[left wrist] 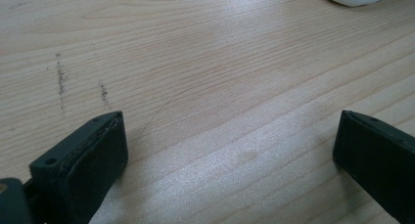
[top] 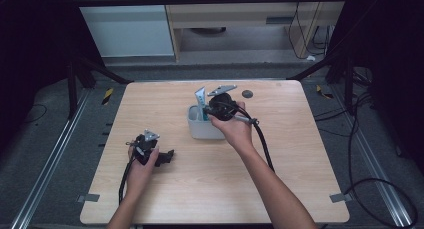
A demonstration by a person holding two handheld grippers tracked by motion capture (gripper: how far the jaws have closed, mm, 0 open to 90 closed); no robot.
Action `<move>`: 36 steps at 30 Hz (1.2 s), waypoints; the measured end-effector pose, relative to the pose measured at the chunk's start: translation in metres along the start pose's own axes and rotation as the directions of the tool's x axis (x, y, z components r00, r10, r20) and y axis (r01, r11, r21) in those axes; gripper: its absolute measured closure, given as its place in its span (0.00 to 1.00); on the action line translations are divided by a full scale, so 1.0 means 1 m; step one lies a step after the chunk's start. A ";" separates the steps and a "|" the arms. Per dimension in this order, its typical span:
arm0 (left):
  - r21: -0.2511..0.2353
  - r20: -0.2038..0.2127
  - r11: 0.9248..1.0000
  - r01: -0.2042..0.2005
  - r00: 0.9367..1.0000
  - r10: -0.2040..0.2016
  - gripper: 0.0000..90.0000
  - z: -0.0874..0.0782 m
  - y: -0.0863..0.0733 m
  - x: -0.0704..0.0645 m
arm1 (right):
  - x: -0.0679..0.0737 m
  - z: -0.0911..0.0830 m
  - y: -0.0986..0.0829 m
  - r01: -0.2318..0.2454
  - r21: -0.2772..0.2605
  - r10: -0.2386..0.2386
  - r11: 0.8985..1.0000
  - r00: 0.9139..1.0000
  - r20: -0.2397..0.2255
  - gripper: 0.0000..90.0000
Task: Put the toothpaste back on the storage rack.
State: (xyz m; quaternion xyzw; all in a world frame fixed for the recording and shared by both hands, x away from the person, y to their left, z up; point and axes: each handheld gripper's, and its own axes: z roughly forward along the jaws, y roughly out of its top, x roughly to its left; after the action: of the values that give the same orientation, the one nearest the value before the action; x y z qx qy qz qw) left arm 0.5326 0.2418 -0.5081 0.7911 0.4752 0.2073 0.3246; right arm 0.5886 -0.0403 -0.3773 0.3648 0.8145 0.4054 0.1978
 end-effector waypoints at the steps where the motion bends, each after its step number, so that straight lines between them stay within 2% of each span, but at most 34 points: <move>1: -0.001 0.000 1.000 0.001 1.000 -0.001 0.00 0.000 0.000 0.000 | 0.000 -0.001 0.000 0.002 -0.003 -0.002 1.000 1.000 0.001 0.72; 5: -0.001 0.000 1.000 0.000 1.000 0.000 0.00 0.000 0.000 0.000 | 0.000 -0.003 0.000 0.006 -0.004 -0.006 1.000 1.000 0.004 0.68; 8: 0.000 0.000 1.000 0.000 1.000 0.000 0.00 0.000 0.000 0.000 | 0.000 -0.007 0.001 0.006 -0.001 -0.006 1.000 1.000 0.013 0.59; 12: -0.001 0.000 1.000 0.001 1.000 -0.001 0.00 0.000 0.000 0.000 | -0.001 -0.010 0.001 0.002 -0.002 -0.002 1.000 1.000 0.019 0.53; 14: -0.002 0.001 1.000 0.001 1.000 -0.001 0.00 0.000 0.000 0.000 | -0.003 -0.013 0.000 -0.001 0.021 0.001 1.000 1.000 0.018 0.48; 18: -0.002 0.002 1.000 0.000 1.000 0.000 0.00 0.001 0.001 0.000 | -0.005 -0.016 0.000 0.000 0.026 -0.001 1.000 1.000 0.020 0.44; 22: -0.003 0.004 1.000 -0.001 1.000 0.001 0.00 0.003 0.003 -0.001 | -0.008 -0.020 -0.002 -0.006 0.028 0.006 1.000 1.000 0.015 0.35; 23: -0.002 0.005 1.000 -0.003 1.000 0.003 0.00 0.003 0.003 -0.001 | -0.010 -0.022 -0.004 0.004 0.028 -0.004 1.000 1.000 0.012 0.30; 28: -0.001 0.006 1.000 -0.006 1.000 0.006 0.00 0.004 0.004 -0.001 | -0.012 -0.024 -0.006 0.014 0.029 -0.014 0.999 1.000 0.004 0.20; 34: -0.002 0.007 1.000 -0.005 1.000 0.005 0.00 0.004 0.004 -0.001 | -0.013 -0.028 -0.008 0.011 0.022 -0.012 1.000 1.000 0.010 0.13; 36: -0.002 0.007 1.000 -0.005 1.000 0.005 0.00 0.004 0.004 -0.001 | -0.013 -0.031 -0.010 0.024 0.027 -0.025 0.999 1.000 0.009 0.11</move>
State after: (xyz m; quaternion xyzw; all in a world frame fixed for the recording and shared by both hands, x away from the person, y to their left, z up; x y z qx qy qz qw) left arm 0.5372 0.2379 -0.5082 0.7928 0.4718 0.2059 0.3263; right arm 0.5734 -0.0697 -0.3664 0.3593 0.8234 0.3903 0.2016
